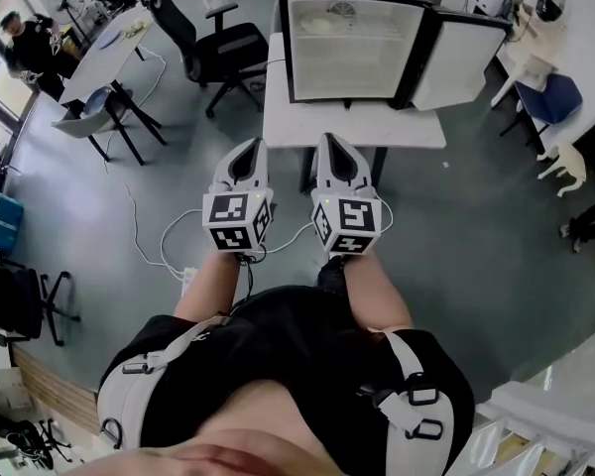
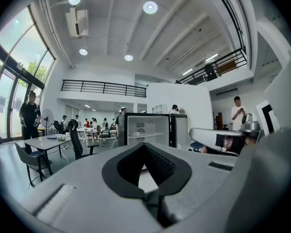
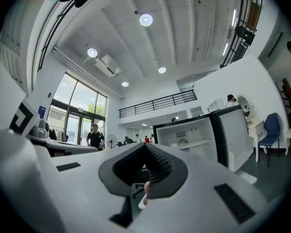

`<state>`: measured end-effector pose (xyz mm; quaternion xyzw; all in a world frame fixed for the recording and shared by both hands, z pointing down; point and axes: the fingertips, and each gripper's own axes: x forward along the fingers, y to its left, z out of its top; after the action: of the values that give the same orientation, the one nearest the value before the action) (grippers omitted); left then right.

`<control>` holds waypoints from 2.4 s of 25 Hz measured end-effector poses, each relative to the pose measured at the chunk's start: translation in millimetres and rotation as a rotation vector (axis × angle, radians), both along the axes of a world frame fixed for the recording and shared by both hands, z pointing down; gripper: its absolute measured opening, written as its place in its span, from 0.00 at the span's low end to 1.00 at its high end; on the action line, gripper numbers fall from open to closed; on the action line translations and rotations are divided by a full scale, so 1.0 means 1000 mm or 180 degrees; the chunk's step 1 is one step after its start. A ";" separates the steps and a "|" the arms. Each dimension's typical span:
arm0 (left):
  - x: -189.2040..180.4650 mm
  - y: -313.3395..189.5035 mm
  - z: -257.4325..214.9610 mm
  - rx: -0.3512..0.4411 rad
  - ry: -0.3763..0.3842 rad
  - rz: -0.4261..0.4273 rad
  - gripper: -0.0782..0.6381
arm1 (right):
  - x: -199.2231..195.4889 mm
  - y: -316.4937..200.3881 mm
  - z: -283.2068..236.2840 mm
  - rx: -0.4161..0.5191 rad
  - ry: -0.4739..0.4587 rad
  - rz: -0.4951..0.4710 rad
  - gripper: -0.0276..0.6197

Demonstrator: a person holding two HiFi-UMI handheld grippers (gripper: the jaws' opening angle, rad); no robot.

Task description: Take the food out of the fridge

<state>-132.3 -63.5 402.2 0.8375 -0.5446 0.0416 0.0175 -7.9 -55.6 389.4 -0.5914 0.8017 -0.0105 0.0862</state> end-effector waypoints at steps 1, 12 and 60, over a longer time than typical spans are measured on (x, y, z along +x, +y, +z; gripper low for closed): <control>0.005 -0.011 0.001 -0.0003 -0.0012 0.0002 0.11 | 0.004 -0.011 0.001 -0.0002 -0.0010 -0.0001 0.05; 0.076 -0.157 -0.009 -0.0002 -0.0049 -0.0116 0.11 | 0.067 -0.166 0.002 -0.0113 -0.0041 -0.0184 0.05; 0.032 -0.318 -0.002 -0.0047 -0.0110 -0.0557 0.11 | 0.090 -0.472 0.139 -0.1892 -0.4186 0.0125 0.49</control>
<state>-100.3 -381.8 400.6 0.7857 -0.6156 0.0584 0.0180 82.4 -527.9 527.9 -0.4755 0.5363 -0.5804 0.3866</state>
